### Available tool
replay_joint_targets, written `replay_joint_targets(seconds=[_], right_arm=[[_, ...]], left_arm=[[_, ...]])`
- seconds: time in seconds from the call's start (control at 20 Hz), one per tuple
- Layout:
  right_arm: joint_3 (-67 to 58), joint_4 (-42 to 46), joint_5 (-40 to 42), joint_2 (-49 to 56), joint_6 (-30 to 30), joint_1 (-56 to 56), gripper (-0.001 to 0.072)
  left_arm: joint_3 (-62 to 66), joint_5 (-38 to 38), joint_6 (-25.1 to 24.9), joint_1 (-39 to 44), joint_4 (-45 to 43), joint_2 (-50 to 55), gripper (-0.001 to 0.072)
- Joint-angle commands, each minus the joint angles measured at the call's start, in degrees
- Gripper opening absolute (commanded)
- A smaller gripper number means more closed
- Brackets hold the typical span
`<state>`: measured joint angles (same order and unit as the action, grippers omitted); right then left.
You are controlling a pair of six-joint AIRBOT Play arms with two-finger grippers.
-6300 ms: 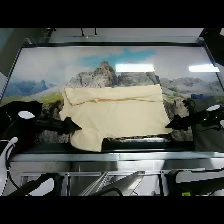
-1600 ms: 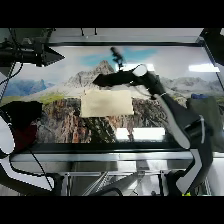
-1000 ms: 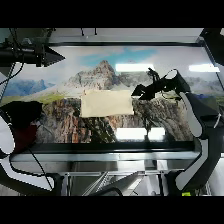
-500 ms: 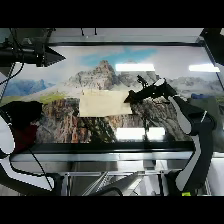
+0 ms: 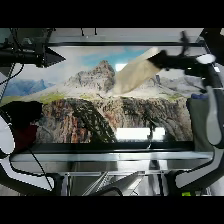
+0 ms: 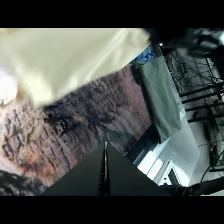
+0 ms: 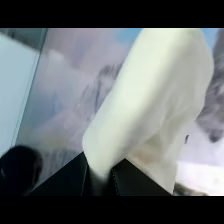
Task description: Fold the shirts.
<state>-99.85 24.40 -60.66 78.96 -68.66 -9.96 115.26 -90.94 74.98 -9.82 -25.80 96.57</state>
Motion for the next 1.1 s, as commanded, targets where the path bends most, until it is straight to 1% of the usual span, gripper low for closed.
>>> replay_joint_targets(seconds=[0.0,0.1,0.15,0.25,0.35,0.45,0.55,0.7,0.8,0.85,0.9,0.95,1.0,1.05], right_arm=[[-0.7,11.8,1.8,-9.2,-14.4,-12.5,0.0023],[-0.7,19.3,-1.7,-13.9,-22.1,-19.1,0.0023],[-0.7,21.4,-4.9,-16.0,-24.6,-22.7,0.0023],[-0.6,26.8,-14.8,-18.7,-29.3,-29.3,0.0023],[-0.4,36.7,-26.0,-20.1,-33.6,-34.2,0.0023],[1.0,44.6,-34.7,-21.0,-34.4,-37.8,0.0023],[3.7,49.5,-39.6,-21.8,-33.2,-41.0,0.0024],[9.1,55.9,-44.8,-22.4,-33.1,-44.1,0.0025],[13.7,59.3,-44.5,-23.4,-32.6,-44.4,0.0028],[15.4,61.0,-44.3,-23.6,-31.9,-44.4,0.0083],[16.6,62.1,-44.3,-23.5,-31.6,-44.4,0.0378],[17.0,62.1,-44.4,-23.1,-31.6,-44.4,0.0656],[17.0,62.0,-44.3,-22.8,-31.6,-44.4,0.0694],[17.0,62.0,-44.3,-22.9,-31.6,-44.3,0.0693]], left_arm=[[0.0,-0.4,0.0,0.0,0.0,0.0,0.0015],[0.0,-0.9,0.0,0.0,0.0,0.0,0.0015],[0.0,-1.1,0.0,0.0,0.0,0.0,0.0015],[0.0,-2.1,0.0,0.0,0.0,0.0,0.0015],[0.0,-3.5,0.0,0.0,0.0,0.0,0.0015],[0.0,-4.1,0.0,0.0,0.0,0.0,0.0015],[0.0,-4.1,0.0,0.0,0.0,0.0,0.0015],[0.0,-4.4,0.0,0.0,0.0,0.0,0.0015],[0.0,-4.9,0.0,0.0,0.0,0.0,0.0015],[0.0,-5.0,0.0,0.0,0.0,0.0,0.0015],[0.0,-5.0,0.0,0.0,0.0,0.0,0.0015],[0.0,-5.0,0.0,0.0,0.0,0.0,0.0015],[0.0,-5.0,0.0,0.0,0.0,0.0,0.0015],[0.0,-5.0,0.0,0.0,0.0,0.0,0.0015]])
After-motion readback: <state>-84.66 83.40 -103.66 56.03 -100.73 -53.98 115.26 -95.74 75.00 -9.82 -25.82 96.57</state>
